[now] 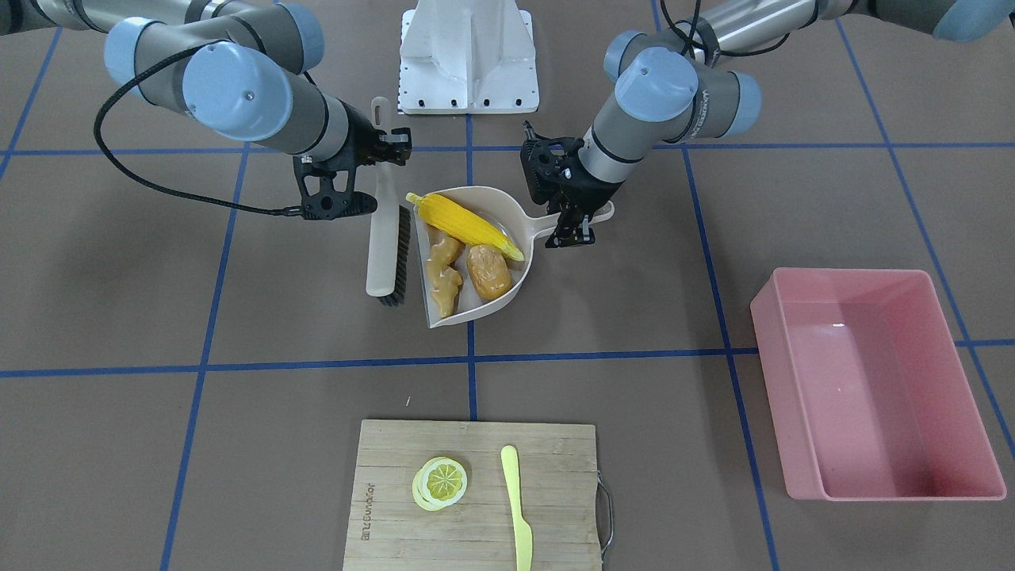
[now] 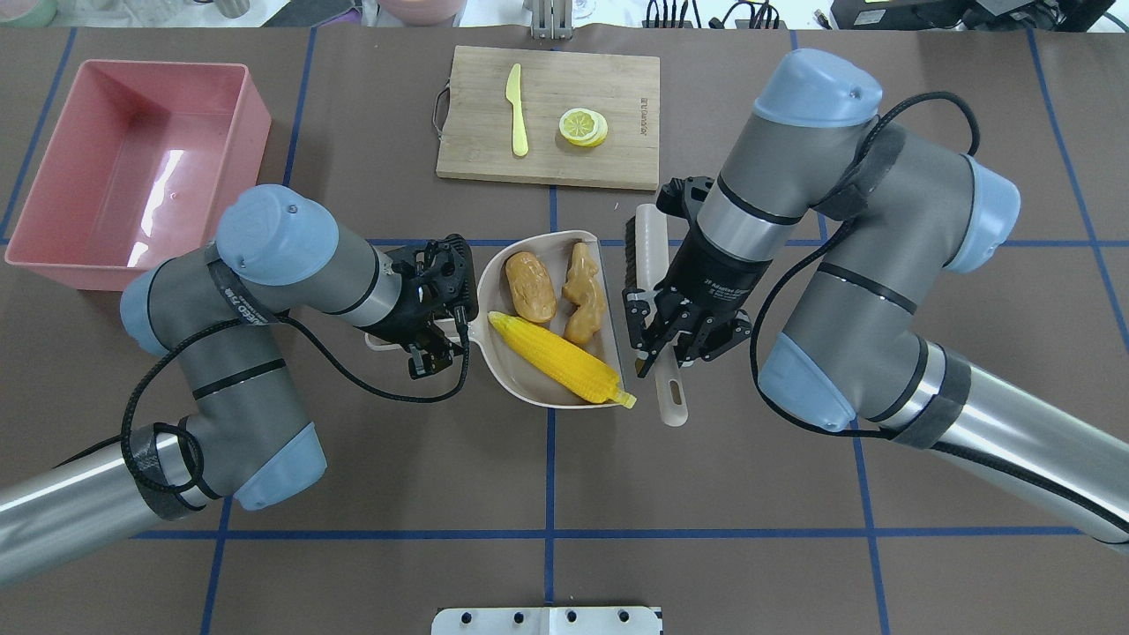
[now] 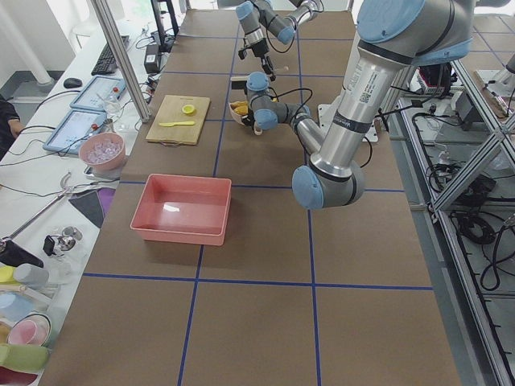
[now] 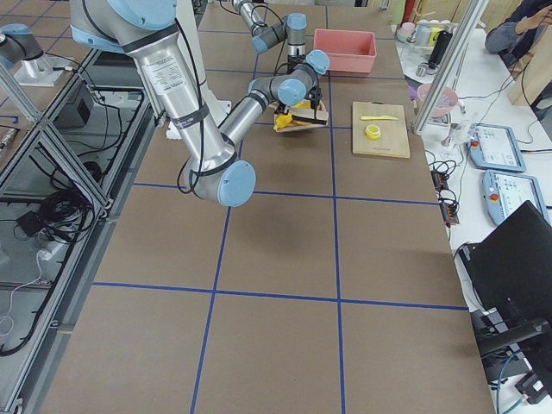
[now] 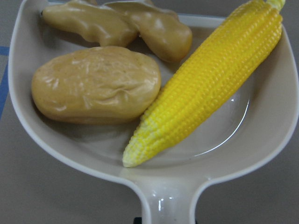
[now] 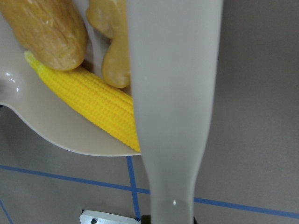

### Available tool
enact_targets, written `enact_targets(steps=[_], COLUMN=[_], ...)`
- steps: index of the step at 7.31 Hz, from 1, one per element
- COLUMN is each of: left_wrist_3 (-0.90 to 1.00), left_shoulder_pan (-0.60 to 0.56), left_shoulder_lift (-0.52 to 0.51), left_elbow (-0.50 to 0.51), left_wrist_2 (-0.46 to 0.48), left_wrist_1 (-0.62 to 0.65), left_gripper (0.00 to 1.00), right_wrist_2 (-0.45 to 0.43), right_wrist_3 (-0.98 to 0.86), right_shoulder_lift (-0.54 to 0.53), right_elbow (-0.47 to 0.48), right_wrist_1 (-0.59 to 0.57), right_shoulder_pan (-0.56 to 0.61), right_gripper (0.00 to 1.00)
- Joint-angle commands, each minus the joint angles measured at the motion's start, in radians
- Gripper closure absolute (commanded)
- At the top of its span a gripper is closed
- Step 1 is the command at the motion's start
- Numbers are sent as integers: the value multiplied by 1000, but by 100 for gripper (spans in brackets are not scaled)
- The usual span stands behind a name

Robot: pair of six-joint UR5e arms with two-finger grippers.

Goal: Sweep and dump trash into bin
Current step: 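Lift the dustpan toward the pink bin with the left gripper while the right withdraws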

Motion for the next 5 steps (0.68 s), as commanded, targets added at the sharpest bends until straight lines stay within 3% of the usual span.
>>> enact_targets(steps=[1, 5], left_wrist_3=[-115, -166], left_shoulder_pan=[2, -3], left_shoulder_lift=[14, 42], left_elbow=[-1, -43], left_wrist_2=[27, 80], left_wrist_1=[-134, -243], left_gripper=[100, 100], right_wrist_2=[-15, -52], right_wrist_3=[-16, -349], right_shoulder_lift=[-59, -322], right_elbow=[49, 52], right_wrist_1=[-40, -45], right_shoulder_pan=[71, 214], right_gripper=[100, 100])
